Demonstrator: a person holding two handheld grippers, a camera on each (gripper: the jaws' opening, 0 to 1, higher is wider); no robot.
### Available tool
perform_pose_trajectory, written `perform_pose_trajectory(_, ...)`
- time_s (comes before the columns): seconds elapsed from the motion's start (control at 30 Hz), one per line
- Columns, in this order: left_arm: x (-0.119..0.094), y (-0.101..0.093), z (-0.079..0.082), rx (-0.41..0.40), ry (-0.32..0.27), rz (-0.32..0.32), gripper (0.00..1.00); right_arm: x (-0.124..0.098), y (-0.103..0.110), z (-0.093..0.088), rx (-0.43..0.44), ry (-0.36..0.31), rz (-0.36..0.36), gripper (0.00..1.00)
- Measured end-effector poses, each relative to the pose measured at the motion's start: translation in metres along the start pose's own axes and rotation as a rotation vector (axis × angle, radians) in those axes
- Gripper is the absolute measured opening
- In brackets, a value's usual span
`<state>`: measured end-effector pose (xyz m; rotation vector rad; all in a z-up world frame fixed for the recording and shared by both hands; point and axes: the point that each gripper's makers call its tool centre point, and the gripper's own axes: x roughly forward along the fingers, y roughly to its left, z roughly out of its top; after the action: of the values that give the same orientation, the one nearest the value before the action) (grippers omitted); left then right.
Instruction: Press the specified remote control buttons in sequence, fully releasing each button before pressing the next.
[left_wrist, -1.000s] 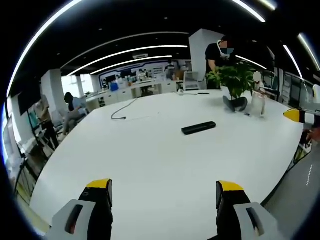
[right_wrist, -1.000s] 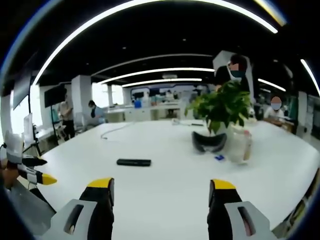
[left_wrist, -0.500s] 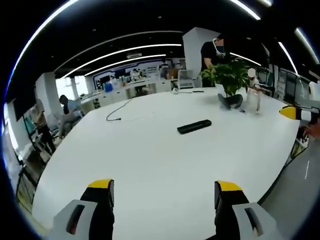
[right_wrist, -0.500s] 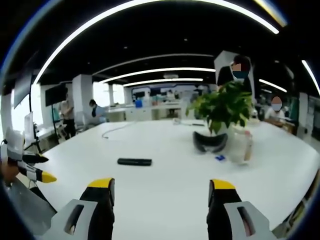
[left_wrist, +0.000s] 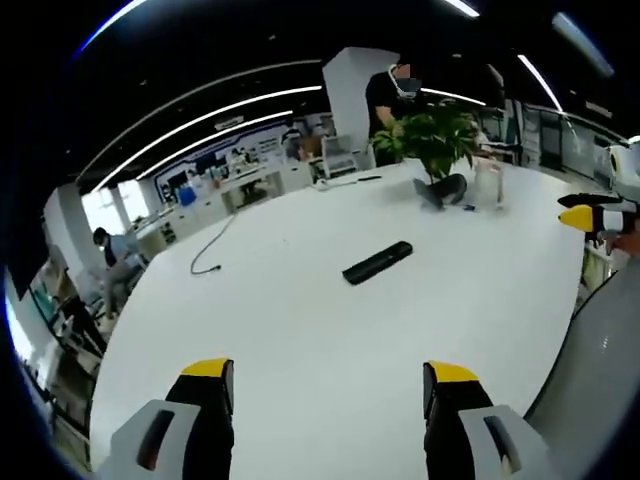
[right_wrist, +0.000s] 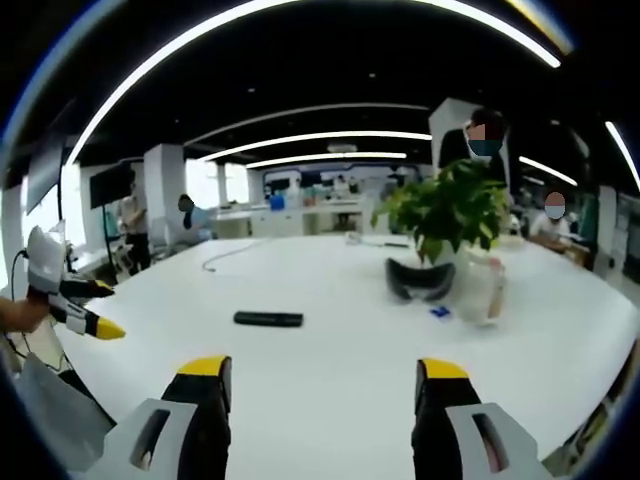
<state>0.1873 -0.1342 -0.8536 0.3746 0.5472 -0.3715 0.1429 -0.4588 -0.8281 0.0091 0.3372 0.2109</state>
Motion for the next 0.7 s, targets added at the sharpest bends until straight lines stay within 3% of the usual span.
perform_pose_trajectory(0.17, 0.016, 0.0, 0.014, 0.064, -0.001, -0.034, 0.77, 0.001, 0.001, -0.001, 0.0, 0.01, 0.007, 0.72)
perform_pose_trajectory(0.3, 0.033, -0.003, 0.026, 0.18, 0.001, -0.059, 0.74, 0.001, 0.003, -0.003, 0.008, 0.02, 0.019, 0.69)
perform_pose_trajectory(0.7, 0.089, -0.011, 0.068, 0.296, 0.011, -0.159, 0.71, 0.002, 0.006, -0.008, 0.002, 0.048, 0.038, 0.56)
